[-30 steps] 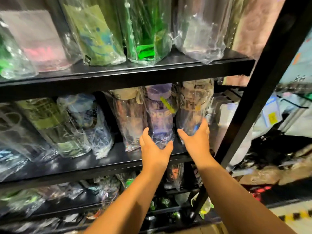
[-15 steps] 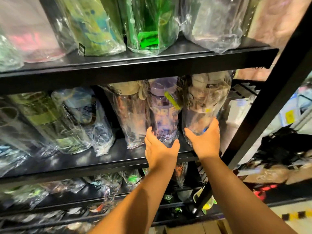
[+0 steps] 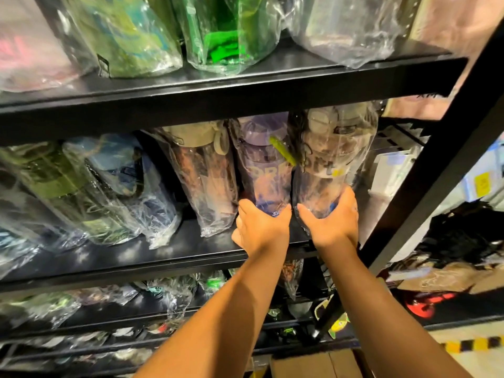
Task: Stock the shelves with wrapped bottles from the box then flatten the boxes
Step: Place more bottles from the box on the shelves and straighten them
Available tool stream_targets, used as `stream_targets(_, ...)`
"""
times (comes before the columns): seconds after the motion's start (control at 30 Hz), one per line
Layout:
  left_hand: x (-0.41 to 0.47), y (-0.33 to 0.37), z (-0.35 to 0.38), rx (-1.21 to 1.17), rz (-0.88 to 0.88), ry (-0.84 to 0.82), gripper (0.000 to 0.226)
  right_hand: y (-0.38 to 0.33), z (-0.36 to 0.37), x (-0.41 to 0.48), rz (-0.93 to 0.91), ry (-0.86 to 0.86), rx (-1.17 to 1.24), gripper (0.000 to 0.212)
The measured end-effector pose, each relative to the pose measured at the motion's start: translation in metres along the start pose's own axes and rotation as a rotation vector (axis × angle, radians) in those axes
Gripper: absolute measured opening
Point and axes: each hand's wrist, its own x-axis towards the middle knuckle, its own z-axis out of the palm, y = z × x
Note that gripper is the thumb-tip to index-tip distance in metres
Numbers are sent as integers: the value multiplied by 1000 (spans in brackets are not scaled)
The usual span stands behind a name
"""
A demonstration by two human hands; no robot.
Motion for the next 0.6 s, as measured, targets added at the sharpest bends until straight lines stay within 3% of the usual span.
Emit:
stream_targets(0.37,-3,-28,-3,-79,118,-25,75,1,-1,1,8,-18,-10,100)
stream_targets(0.6,-5,-31,-9,-82,138,-96,95,-1,-6,-9,-42,-49,16,103)
